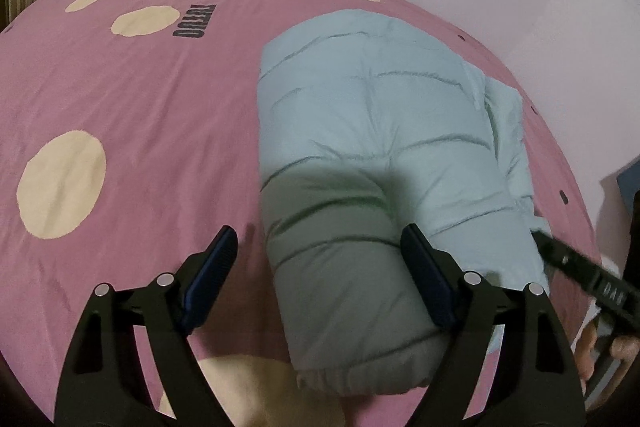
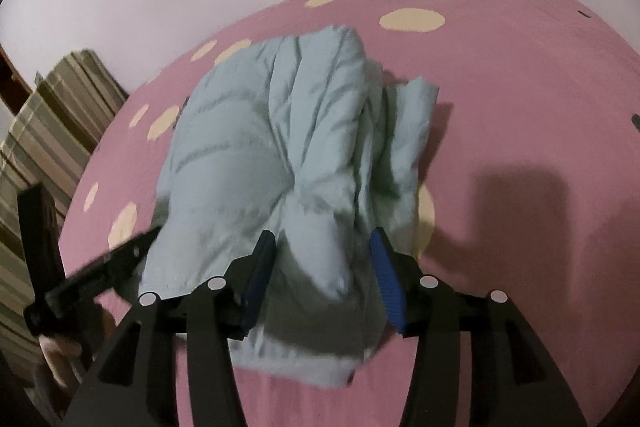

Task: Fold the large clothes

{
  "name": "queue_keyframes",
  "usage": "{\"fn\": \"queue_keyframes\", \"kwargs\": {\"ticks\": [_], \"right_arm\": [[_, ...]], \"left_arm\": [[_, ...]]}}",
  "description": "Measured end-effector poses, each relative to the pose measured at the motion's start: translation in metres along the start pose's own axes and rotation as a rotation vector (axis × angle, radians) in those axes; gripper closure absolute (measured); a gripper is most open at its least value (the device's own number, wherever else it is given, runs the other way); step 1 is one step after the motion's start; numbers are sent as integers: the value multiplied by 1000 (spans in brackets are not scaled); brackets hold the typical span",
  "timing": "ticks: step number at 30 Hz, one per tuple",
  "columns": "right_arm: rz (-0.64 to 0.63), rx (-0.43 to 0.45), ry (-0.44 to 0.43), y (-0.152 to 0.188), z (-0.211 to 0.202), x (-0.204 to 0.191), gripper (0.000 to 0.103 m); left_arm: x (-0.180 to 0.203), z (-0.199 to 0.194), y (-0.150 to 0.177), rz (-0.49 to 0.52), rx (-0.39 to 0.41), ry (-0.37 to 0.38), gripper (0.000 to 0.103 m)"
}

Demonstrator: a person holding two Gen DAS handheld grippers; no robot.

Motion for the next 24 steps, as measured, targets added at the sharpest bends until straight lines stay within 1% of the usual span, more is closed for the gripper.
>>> {"fn": "queue_keyframes", "kwargs": {"ticks": [1, 2, 3, 5, 9, 12, 16, 24], "right_arm": [[-5, -12, -9, 4, 0, -2, 74], [-9, -24, -15, 10, 0, -5, 79], [-18, -33, -15, 17, -1, -8, 82], [-31, -39, -16, 25, -4, -14, 84], [-57, -45, -10, 36, -4, -19, 85], [-39, -63, -15, 39, 4, -15, 85], [-35, -62, -15, 40, 4, -14, 85], [-32, -56, -12, 38, 3, -12, 85]], "left_arm": [[-1, 0, 0, -3, -1, 1, 19], [-2, 0, 1, -6, -2, 1, 19], [-2, 0, 1, -6, -2, 0, 19], [-2, -3, 2, 1, 1, -8, 19], [-2, -4, 5, 24, 2, -22, 19], [-3, -1, 8, 10, -8, -8, 19], [-5, 1, 9, 6, -9, -9, 19], [-2, -6, 10, 35, 18, -47, 19]]}}
Point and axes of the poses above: each gripper's, at about its wrist camera, not at the fingertips, and z roughly the way its jaws point, x to its right, y to its underside, the point moved 7 cm from there along z, roughly the way its jaws point, and after that the axes turned 3 degrees about y, right-handed, at the moved point
